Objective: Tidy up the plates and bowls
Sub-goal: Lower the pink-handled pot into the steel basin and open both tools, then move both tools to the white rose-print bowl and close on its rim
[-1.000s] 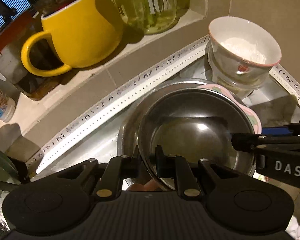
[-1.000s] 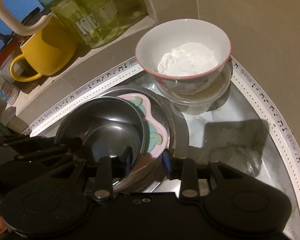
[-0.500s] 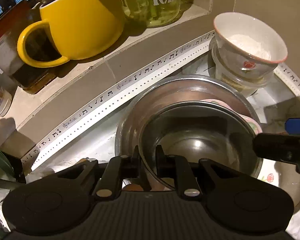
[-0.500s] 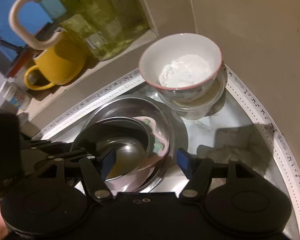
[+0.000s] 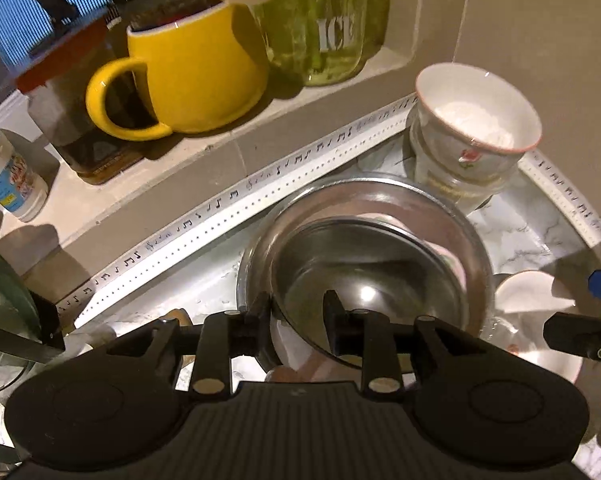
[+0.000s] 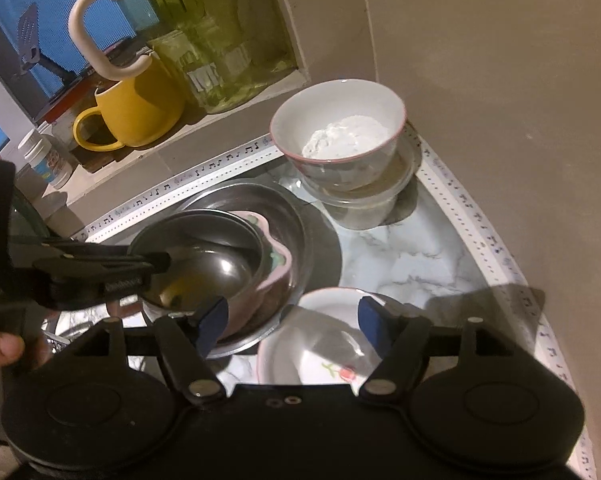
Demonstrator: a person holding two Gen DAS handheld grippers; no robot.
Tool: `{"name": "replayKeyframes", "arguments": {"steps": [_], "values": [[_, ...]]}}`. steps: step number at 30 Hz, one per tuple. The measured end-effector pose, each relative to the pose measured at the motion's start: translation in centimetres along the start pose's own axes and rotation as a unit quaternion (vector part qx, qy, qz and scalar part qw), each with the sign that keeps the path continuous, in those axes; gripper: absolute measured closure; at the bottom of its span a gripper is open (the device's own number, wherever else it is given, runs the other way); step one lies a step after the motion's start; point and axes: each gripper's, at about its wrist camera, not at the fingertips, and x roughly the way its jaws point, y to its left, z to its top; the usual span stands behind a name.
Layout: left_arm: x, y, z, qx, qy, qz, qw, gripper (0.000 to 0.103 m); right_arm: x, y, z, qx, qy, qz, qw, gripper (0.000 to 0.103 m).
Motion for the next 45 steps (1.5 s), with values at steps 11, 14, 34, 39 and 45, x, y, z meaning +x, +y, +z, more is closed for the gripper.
{"name": "replayKeyframes", "arguments": {"steps": [11, 14, 34, 39, 45], "values": [[-6.3, -0.8, -2.0, 0.024, -0.038, -0.038, 0.9983, 0.076, -3.6, -0.4, -2.0, -0.021, -0.017, -0.007, 1.0, 0.028], [-7.7, -1.5, -2.7, 0.029, -0.043, -0.05, 0.9974, 0.076, -4.2, -0.6, -2.6, -0.021, -0.017, -0.006, 1.0, 0.028], [-7.0, -7.3, -6.9, 0.009, -0.034, -0.126, 0.9914, 0.025, -3.5, -4.4, -6.4, -0.01, -0.007, -0.024, 1.0, 0.024], [-4.8, -8.7, -7.3, -0.015, -0.024, -0.113, 0.9932, 0.025, -2.0, -5.8, -6.3, 0.008, 0.001, -0.03, 1.0, 0.026], [-2.5, -8.9, -7.3, -0.044, -0.005, -0.114, 0.9925, 0.026, -0.5, -7.0, -5.9, 0.021, 0.009, -0.032, 0.999, 0.033]]}}
